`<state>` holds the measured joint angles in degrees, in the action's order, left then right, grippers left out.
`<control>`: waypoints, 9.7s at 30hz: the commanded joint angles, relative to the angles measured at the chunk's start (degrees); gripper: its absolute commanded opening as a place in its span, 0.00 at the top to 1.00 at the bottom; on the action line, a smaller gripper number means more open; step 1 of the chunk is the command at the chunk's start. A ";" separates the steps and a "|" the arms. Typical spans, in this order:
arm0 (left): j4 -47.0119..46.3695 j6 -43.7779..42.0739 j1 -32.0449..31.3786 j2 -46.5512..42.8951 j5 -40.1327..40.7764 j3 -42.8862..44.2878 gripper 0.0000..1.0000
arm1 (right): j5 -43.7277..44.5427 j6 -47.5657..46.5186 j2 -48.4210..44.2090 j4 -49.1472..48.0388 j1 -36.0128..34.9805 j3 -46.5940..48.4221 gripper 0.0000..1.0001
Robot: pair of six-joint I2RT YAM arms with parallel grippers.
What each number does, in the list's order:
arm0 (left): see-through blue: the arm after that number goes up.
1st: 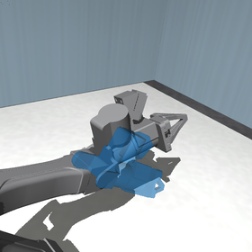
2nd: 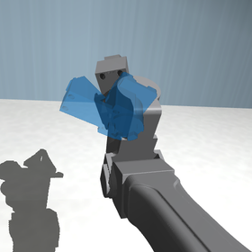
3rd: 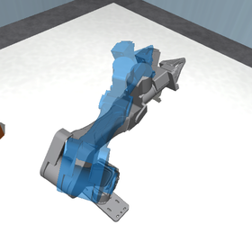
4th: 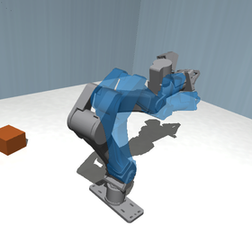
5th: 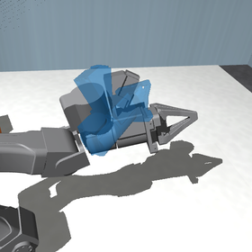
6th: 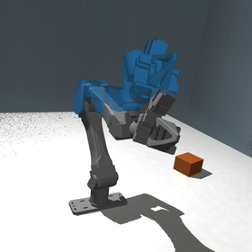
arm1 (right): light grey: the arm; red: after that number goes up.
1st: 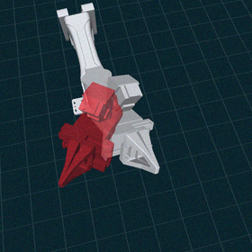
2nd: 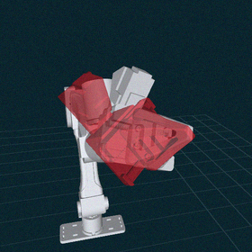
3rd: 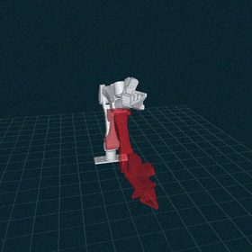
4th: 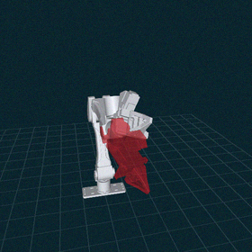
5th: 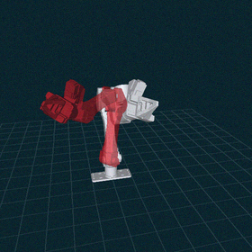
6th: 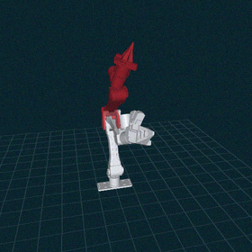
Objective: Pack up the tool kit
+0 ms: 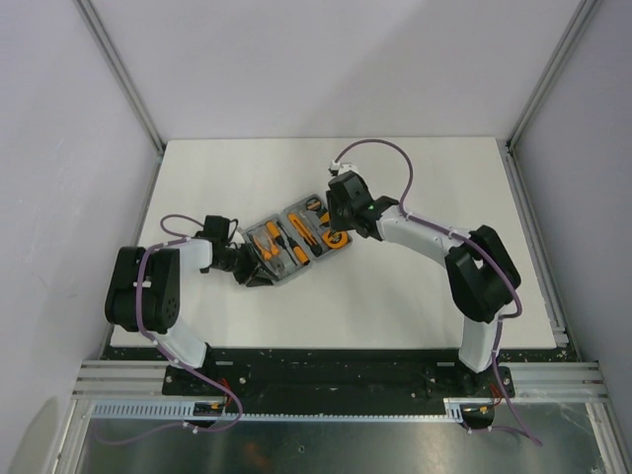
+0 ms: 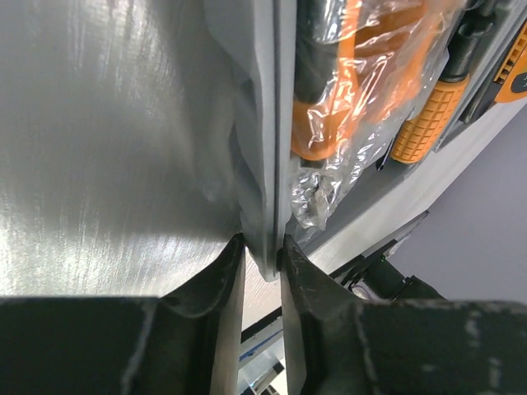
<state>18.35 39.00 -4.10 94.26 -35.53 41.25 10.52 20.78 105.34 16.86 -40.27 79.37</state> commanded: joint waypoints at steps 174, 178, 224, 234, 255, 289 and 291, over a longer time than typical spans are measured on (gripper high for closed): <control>4.26 4.06 -1.01 7.84 16.10 17.62 0.71 | 17.85 -16.41 16.11 17.06 -9.10 41.90 0.97; 4.28 4.45 -1.01 8.91 15.86 18.93 0.71 | 22.13 -17.98 16.98 16.21 -11.78 41.96 0.95; 3.38 5.91 3.92 -0.79 22.04 17.74 0.63 | -12.63 -7.56 23.08 13.30 -3.48 34.26 0.42; -1.56 4.62 3.92 0.19 14.09 15.69 0.36 | -5.19 -17.32 30.80 21.82 -7.39 34.63 0.12; -7.06 7.43 1.96 11.05 7.45 8.35 0.63 | 0.68 -14.92 35.01 20.45 -7.41 21.59 0.12; -16.74 11.52 -7.89 16.35 2.51 4.23 0.52 | -26.30 -5.75 26.27 20.24 -6.64 9.61 0.22; -18.65 12.32 -8.30 16.96 1.98 3.45 0.53 | -28.33 -4.47 26.68 19.83 -6.28 9.98 0.23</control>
<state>-4.56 51.13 -5.74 105.45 -38.17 49.89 -2.04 13.13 122.93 22.09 -42.87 94.30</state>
